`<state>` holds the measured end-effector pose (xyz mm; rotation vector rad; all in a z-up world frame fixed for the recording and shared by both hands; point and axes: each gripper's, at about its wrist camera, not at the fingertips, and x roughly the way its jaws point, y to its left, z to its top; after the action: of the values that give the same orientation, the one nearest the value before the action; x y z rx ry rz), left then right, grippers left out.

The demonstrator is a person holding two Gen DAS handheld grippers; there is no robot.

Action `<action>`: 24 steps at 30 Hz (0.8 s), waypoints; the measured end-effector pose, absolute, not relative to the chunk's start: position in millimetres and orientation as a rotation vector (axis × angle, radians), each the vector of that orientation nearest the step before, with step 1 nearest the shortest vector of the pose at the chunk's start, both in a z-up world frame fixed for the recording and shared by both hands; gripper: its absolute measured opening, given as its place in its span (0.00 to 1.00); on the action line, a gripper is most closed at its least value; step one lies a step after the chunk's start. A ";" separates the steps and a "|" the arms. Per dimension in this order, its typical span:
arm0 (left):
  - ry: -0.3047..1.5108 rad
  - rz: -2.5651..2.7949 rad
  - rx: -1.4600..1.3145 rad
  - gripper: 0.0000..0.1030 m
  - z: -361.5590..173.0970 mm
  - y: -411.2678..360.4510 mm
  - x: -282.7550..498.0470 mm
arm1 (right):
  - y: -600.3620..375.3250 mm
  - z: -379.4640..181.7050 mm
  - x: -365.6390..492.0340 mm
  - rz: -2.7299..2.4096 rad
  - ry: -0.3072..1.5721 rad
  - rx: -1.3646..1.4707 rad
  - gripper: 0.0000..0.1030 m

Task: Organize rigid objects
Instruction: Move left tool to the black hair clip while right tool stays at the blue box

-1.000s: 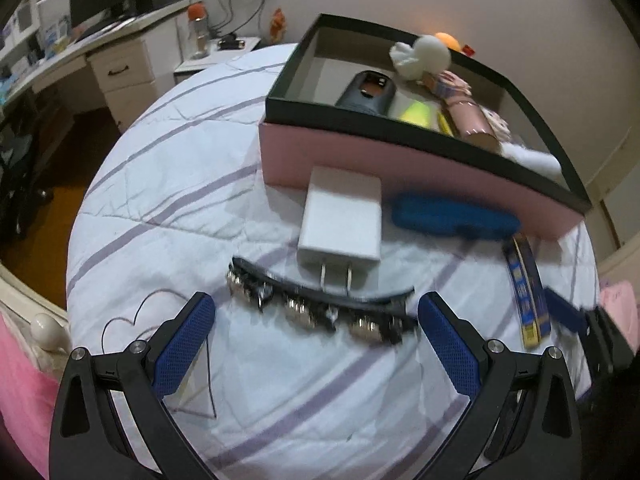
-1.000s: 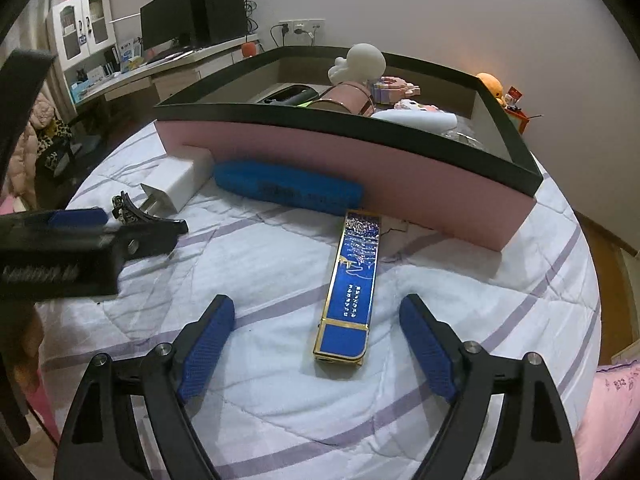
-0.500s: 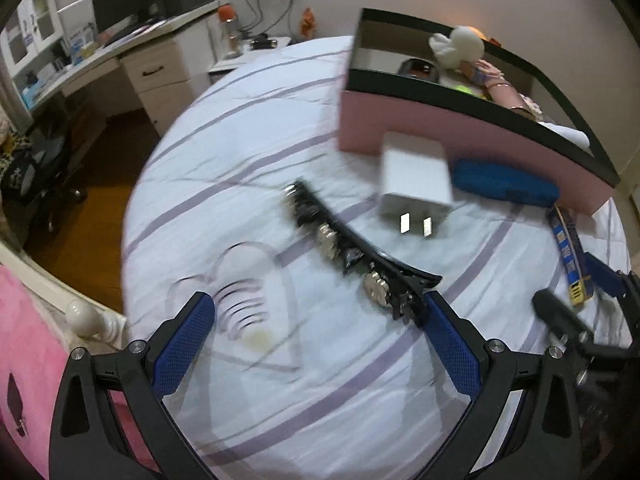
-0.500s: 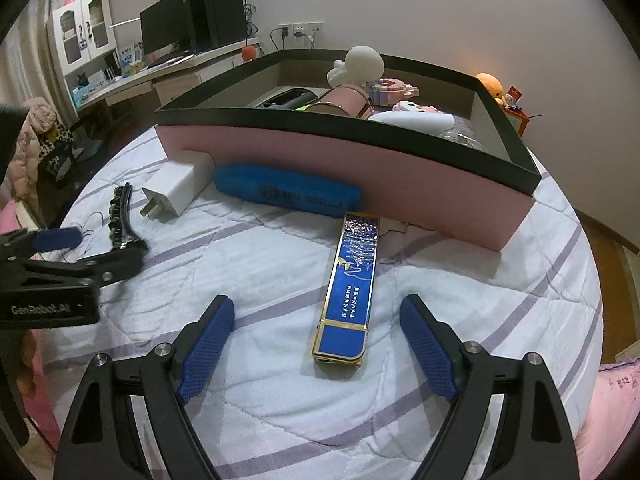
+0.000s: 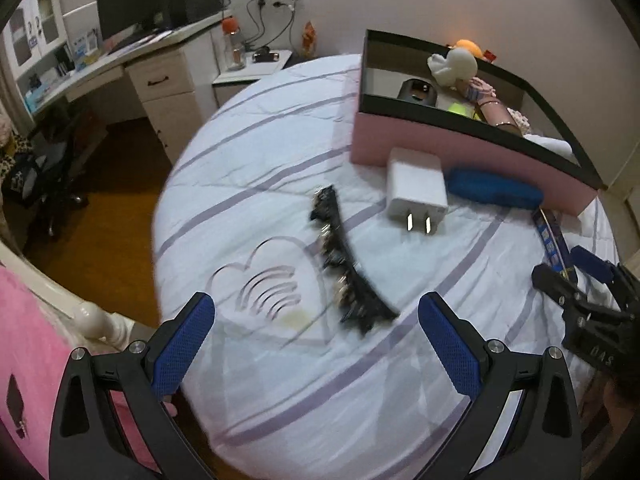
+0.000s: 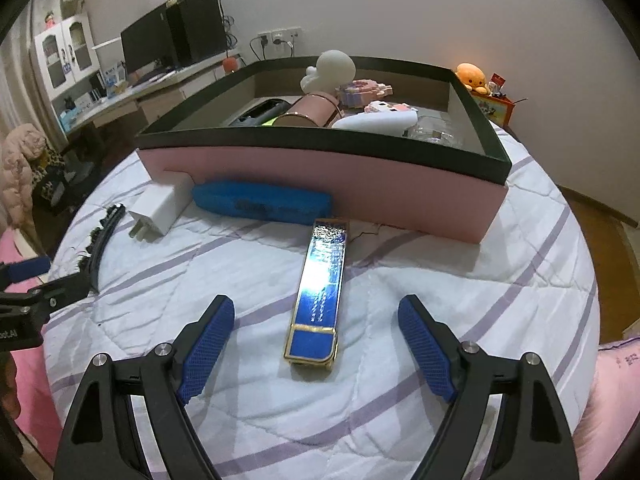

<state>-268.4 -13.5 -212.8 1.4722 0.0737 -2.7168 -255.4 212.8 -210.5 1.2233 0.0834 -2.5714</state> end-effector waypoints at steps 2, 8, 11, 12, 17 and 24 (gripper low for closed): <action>0.064 -2.663 1.519 1.00 -222.3 -10.1 -281.0 | 211.4 -212.5 -257.7 -2.586 0.117 1.244 0.83; 0.043 -2.691 1.435 1.00 -230.6 -6.1 -288.6 | 206.2 -215.6 -259.6 -2.600 0.173 1.258 0.85; 0.030 -2.738 1.347 1.00 -233.4 -6.2 -281.4 | 206.8 -215.6 -258.1 -2.606 0.172 1.249 0.86; 0.037 -2.741 1.341 1.00 -233.6 -6.0 -280.5 | 206.3 -215.8 -257.5 -2.609 0.180 1.250 0.86; 0.039 -2.766 1.325 1.00 -233.4 -6.6 -279.9 | 208.4 -215.6 -257.7 -2.600 0.161 1.249 0.86; -0.052 -2.887 1.337 1.00 -230.3 12.1 -271.5 | 208.8 -214.8 -255.4 -2.608 0.137 1.241 0.86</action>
<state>-271.5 12.1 -230.3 1.3368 -0.0522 -2.8865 -255.4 208.8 -214.8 1.2415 0.1368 -2.6077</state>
